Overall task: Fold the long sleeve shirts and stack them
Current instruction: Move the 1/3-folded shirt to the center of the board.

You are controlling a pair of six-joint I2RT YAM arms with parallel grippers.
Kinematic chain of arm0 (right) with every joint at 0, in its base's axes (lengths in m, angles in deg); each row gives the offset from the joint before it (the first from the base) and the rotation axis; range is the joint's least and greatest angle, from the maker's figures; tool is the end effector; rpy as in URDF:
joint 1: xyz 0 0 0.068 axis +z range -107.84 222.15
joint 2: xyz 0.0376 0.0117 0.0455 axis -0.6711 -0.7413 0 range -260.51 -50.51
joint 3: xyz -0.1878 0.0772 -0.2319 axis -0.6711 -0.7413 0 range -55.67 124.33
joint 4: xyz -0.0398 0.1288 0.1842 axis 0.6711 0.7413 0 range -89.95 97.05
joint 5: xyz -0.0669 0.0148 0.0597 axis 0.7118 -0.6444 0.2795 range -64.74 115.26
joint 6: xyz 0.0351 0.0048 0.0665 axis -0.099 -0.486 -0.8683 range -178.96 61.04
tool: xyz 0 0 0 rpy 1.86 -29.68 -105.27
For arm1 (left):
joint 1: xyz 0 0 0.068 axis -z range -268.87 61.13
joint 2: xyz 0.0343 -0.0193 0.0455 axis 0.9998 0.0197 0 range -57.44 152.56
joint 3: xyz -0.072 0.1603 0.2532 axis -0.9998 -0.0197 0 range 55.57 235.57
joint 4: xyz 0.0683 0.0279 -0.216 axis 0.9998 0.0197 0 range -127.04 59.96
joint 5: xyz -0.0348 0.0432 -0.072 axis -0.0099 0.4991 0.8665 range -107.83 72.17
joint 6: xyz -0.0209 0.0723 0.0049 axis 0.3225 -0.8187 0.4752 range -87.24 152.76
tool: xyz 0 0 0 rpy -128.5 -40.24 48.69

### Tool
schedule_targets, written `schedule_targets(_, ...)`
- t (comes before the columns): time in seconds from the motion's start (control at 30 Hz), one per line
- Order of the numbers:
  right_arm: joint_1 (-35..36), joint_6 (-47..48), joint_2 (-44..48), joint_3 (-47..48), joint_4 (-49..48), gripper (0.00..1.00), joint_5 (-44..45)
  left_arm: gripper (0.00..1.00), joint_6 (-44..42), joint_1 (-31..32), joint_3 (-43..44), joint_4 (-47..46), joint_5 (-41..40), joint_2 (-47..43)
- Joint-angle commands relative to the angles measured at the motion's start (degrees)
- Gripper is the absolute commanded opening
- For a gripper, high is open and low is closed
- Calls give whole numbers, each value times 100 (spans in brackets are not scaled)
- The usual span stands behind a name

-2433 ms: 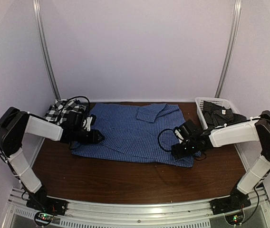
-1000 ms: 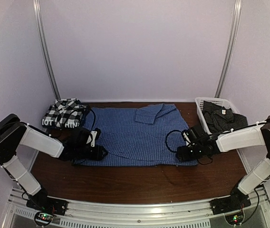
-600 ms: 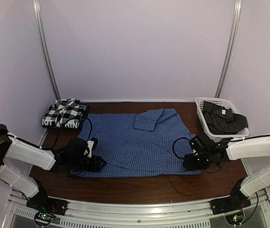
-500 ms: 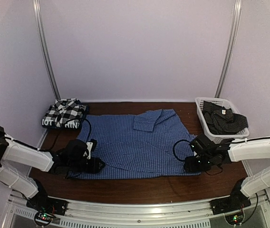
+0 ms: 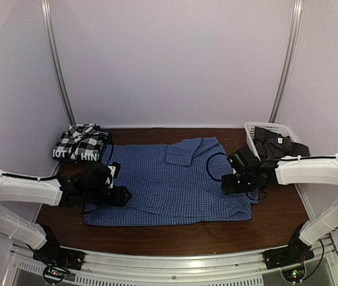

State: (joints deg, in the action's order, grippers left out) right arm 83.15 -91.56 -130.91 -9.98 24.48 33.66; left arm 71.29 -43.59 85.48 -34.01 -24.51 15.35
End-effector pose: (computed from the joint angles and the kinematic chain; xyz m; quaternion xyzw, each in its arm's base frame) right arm 0.1920 0.1545 0.2225 -0.0510 0.9602 0.1024 0.2548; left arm 0.1604 -0.1515 0.2035 0.0327 0.9250 -0.2100 0.3148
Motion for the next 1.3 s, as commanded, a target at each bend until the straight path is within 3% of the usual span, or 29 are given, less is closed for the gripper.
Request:
schedule_targets(0.0, -262, 763, -663, 563, -570, 71, 154, 63, -488, -297, 601, 19, -215, 432)
schedule_targets(0.27, -785, 1124, -1698, 823, -1025, 70, -279, 62, -890, -1251, 1161, -427, 764, 1445)
schedule_targets(0.53, -865, 882, -1627, 131, -1280, 69, -566, 61, -996, -1399, 1193, -659, 1026, 2064)
schedule_targets(0.8, -865, 450, -1121, -779, -1281, 69, -801, 59, -892, -1360, 532, -770, 940, 1852)
schedule_targets(1.1, -815, 199, -127, -1307, -1042, 68, -777, 60, -165, -952, -490, -947, 963, 857)
schedule_targets(1.27, -795, 442, 111, -876, -1081, 69, -826, 67, -407, -951, -22, -755, 763, 740)
